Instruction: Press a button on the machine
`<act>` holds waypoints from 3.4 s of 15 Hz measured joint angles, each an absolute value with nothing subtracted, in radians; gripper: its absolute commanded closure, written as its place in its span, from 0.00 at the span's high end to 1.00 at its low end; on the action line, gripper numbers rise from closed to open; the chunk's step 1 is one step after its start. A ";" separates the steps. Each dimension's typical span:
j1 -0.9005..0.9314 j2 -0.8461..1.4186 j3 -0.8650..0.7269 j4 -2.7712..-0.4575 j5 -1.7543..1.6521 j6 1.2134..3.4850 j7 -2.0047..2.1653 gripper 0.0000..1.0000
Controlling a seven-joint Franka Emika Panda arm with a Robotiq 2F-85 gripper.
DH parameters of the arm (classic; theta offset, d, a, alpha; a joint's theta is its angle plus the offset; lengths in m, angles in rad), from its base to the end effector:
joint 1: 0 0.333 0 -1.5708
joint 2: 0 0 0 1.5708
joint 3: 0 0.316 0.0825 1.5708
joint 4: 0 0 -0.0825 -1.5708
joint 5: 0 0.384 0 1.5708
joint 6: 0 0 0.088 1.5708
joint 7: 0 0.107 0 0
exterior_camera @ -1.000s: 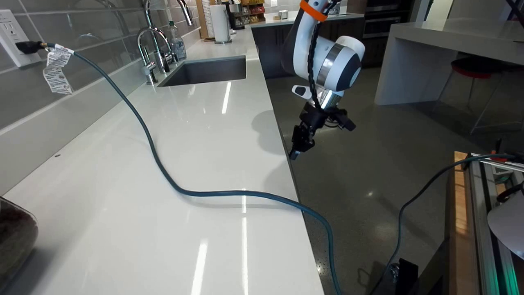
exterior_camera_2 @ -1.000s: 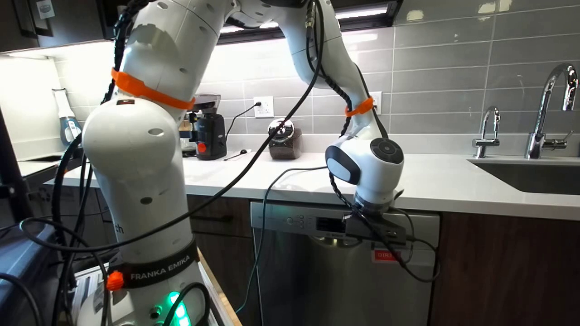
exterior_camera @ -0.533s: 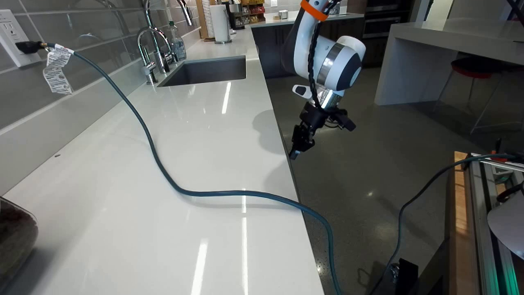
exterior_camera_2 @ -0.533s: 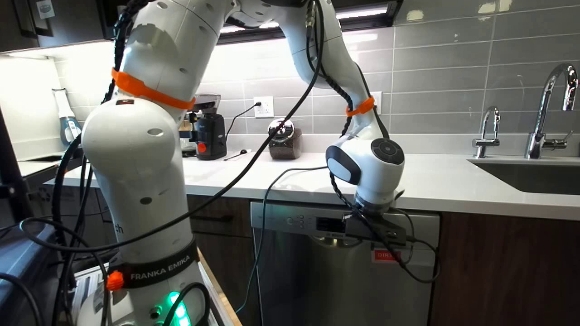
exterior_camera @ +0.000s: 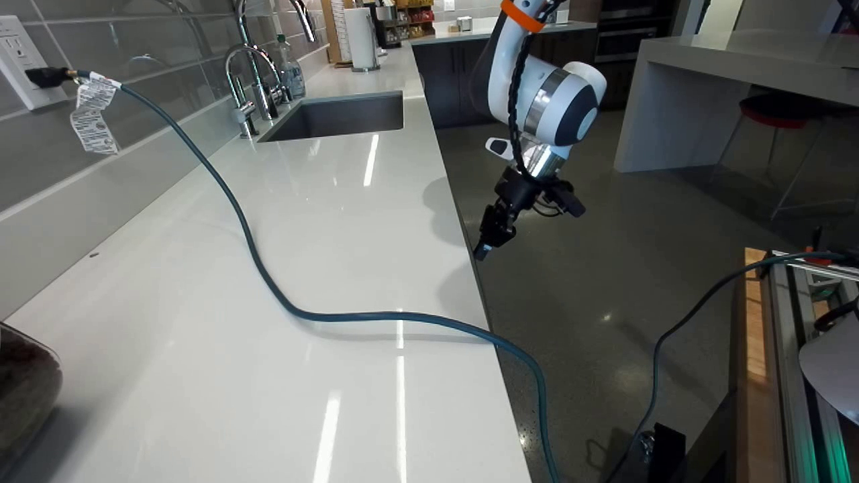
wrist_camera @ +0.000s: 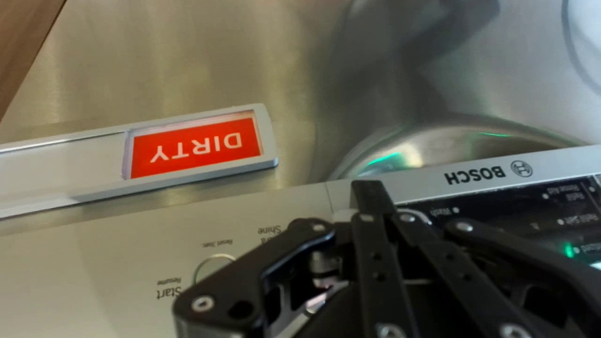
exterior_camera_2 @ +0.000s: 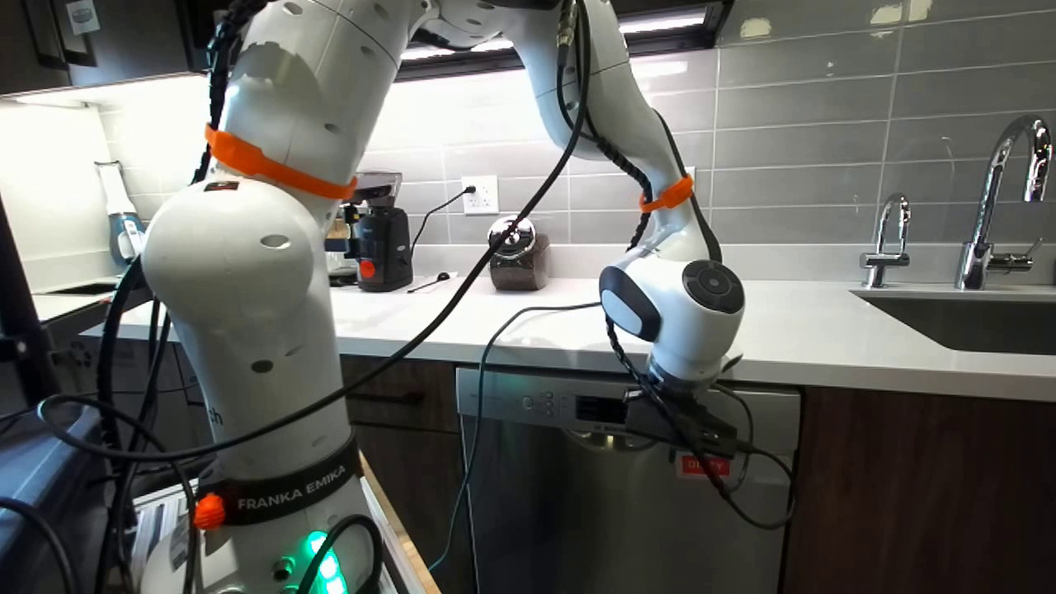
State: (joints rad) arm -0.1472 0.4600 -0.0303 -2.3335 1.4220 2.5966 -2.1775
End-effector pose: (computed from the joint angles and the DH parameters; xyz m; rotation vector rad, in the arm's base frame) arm 0.4613 -0.1040 0.1192 -2.5653 -0.9063 -0.6484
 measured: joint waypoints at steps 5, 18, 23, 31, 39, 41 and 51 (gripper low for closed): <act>-0.157 0.460 -0.049 -2.333 1.436 2.533 -2.156 0.00; -0.157 0.460 -0.062 -2.333 1.443 2.502 -2.110 0.00; -0.157 0.460 -0.062 -2.333 1.443 2.502 -2.103 0.00; -0.156 0.460 -0.063 -2.333 1.443 2.502 -2.106 0.00; -0.143 0.452 -0.082 -2.328 1.406 2.504 -2.112 0.00; -0.140 0.440 -0.090 -2.328 1.365 2.512 -2.110 0.00; -0.137 0.408 -0.102 -2.339 1.140 2.591 -2.035 0.56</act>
State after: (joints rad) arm -0.1368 0.4080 -0.1016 -2.3393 1.1398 2.5913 -2.0347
